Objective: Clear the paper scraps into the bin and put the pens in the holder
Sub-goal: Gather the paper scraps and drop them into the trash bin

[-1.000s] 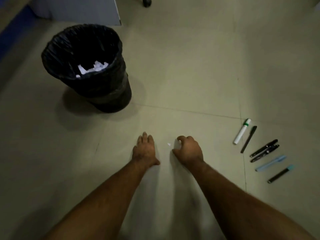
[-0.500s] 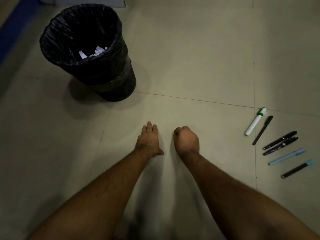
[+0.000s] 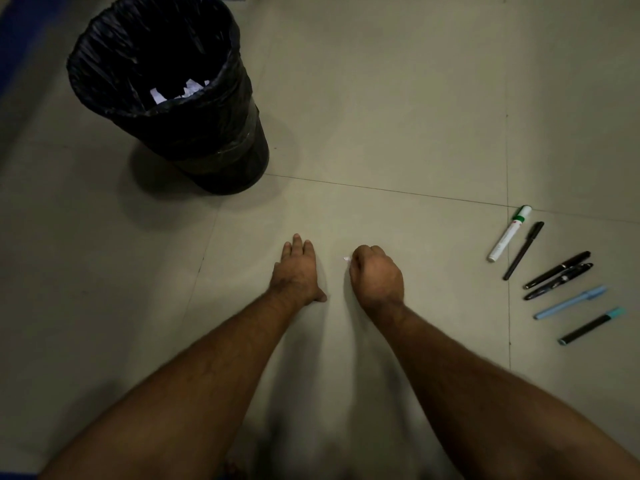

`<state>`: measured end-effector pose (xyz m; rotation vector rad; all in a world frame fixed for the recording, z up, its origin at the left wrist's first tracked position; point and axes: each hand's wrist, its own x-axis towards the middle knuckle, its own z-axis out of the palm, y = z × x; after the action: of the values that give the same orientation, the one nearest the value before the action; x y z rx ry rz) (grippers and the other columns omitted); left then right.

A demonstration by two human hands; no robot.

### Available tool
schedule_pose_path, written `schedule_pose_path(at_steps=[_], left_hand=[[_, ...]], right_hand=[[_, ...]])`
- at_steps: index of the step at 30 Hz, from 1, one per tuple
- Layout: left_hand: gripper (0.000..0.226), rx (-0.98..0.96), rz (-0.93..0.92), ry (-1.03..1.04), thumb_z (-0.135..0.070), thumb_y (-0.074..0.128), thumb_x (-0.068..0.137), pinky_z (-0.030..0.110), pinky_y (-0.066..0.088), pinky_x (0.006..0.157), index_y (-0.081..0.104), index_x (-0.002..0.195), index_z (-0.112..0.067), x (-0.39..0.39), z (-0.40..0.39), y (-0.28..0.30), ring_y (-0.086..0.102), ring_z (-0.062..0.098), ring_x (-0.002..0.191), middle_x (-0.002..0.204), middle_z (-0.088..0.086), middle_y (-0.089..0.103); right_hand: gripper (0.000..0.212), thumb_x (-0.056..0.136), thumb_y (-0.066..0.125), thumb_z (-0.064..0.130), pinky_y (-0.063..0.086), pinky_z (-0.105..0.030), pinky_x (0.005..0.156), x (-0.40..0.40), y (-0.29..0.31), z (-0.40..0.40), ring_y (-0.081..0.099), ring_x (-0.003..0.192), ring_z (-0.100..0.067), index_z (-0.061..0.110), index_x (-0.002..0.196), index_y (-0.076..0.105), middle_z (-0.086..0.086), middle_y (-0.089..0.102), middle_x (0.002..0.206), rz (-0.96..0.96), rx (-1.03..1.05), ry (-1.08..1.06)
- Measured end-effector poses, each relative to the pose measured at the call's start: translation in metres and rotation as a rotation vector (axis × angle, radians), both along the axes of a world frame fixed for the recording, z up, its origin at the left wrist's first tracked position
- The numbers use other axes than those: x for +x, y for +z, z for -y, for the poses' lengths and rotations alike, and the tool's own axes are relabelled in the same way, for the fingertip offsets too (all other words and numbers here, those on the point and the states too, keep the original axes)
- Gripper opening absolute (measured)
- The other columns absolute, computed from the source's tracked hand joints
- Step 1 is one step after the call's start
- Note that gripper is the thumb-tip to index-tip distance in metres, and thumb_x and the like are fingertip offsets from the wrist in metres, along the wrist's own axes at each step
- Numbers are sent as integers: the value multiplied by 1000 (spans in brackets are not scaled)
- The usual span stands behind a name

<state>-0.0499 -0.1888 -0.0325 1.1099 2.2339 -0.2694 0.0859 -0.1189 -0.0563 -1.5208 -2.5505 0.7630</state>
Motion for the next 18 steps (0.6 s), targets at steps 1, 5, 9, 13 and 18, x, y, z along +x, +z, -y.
schedule_pose_path(at_steps=[1, 5, 9, 13, 18], left_hand=[[130, 1, 1, 0, -44, 87, 65, 46, 24, 120, 0, 155, -10, 0, 0, 0, -2, 31, 152, 164, 11, -9], [129, 5, 5, 6, -43, 87, 66, 46, 24, 120, 0, 155, -10, 0, 2, 2, -2, 31, 152, 164, 11, -9], [129, -3, 4, 4, -43, 86, 67, 46, 24, 120, -1, 155, -9, 1, 1, 3, -2, 31, 152, 164, 11, -9], [128, -11, 1, -1, -44, 86, 67, 46, 24, 120, -1, 155, -9, 1, 1, 3, -3, 31, 152, 164, 12, -9], [129, -18, 3, 2, -43, 86, 67, 47, 24, 120, -1, 155, -9, 2, -1, 6, -3, 32, 152, 164, 12, -10]], right_hand=[[25, 98, 50, 31, 47, -37, 69, 4, 0, 1, 62, 87, -35, 11, 100, 65, -12, 63, 99, 1, 6, 3], [32, 101, 45, 36, 47, -34, 71, 4, 2, 1, 63, 90, -32, 16, 107, 68, -9, 62, 102, 45, -4, 45], [30, 101, 46, 34, 47, -31, 71, -4, 2, -2, 65, 89, -30, 19, 108, 71, -8, 63, 102, 81, 7, 61], [29, 100, 47, 29, 51, -34, 72, -9, 2, -4, 65, 88, -29, 18, 105, 74, -7, 65, 100, 110, 29, 64], [26, 98, 47, 26, 47, -33, 66, -14, 3, -8, 64, 85, -30, 13, 100, 69, -7, 65, 98, 156, 63, 109]])
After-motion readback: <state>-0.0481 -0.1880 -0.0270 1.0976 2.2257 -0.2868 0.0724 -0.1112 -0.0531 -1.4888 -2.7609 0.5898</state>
